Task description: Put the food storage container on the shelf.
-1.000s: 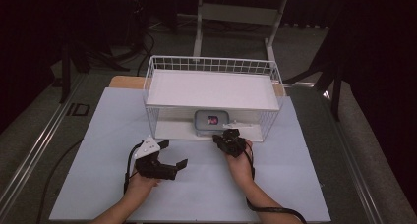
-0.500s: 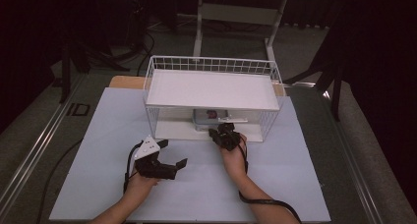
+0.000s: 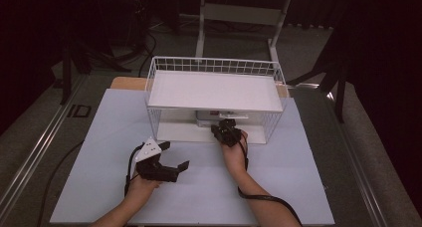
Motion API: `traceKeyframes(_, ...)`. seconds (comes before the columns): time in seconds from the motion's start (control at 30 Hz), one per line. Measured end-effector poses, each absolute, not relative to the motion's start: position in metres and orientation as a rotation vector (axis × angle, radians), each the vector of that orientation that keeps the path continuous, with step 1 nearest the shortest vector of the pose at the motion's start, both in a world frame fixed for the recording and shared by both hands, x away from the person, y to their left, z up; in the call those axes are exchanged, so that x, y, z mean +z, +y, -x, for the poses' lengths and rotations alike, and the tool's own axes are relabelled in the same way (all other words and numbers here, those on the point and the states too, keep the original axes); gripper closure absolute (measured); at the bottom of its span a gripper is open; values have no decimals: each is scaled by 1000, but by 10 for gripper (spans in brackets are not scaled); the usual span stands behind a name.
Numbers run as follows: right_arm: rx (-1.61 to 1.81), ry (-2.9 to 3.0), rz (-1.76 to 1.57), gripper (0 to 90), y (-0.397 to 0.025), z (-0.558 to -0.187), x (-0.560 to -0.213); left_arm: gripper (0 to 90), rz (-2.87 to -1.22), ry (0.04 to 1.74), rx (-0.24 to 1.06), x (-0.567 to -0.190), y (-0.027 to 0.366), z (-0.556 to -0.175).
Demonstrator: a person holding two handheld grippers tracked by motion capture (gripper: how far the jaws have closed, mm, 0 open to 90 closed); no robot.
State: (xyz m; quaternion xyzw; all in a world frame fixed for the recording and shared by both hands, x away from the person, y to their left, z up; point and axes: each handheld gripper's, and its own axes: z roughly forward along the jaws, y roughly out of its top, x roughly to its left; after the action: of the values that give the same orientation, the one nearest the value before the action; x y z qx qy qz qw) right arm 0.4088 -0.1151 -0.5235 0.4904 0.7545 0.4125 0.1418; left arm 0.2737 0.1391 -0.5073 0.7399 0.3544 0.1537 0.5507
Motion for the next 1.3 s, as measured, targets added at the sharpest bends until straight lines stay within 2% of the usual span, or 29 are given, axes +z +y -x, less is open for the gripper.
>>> traceKeyframes(0.37, 1196, 2181, -1392, 893, -112, -408, -522, 12, -1751, 840, 350, -508, 138, -274)
traceKeyframes(0.63, 1232, 2226, -1219, 792, -118, -383, -516, 12, -1746, 824, 360, -504, 141, -273)
traceKeyframes(0.77, 1282, 2203, -1176, 616, -127, -369, -507, 12, -1740, 809, 365, -499, 141, -272)
traceKeyframes(0.83, 1304, 2222, -1150, 475, -129, -364, -503, 12, -1742, 798, 353, -497, 139, -273)
traceKeyframes(0.87, 1305, 2220, -1137, 434, -130, -360, -501, 12, -1752, 792, 342, -495, 139, -273)
traceKeyframes(0.93, 1348, 2253, -1132, 257, -132, -355, -498, 12, -1770, 774, 339, -494, 137, -274)
traceKeyframes(1.03, 1427, 2261, -1119, 150, -139, -349, -494, 12, -1771, 764, 327, -490, 136, -275)
traceKeyframes(1.3, 1438, 2269, -1070, 149, -155, -339, -489, 12, -1796, 738, 314, -484, 132, -274)
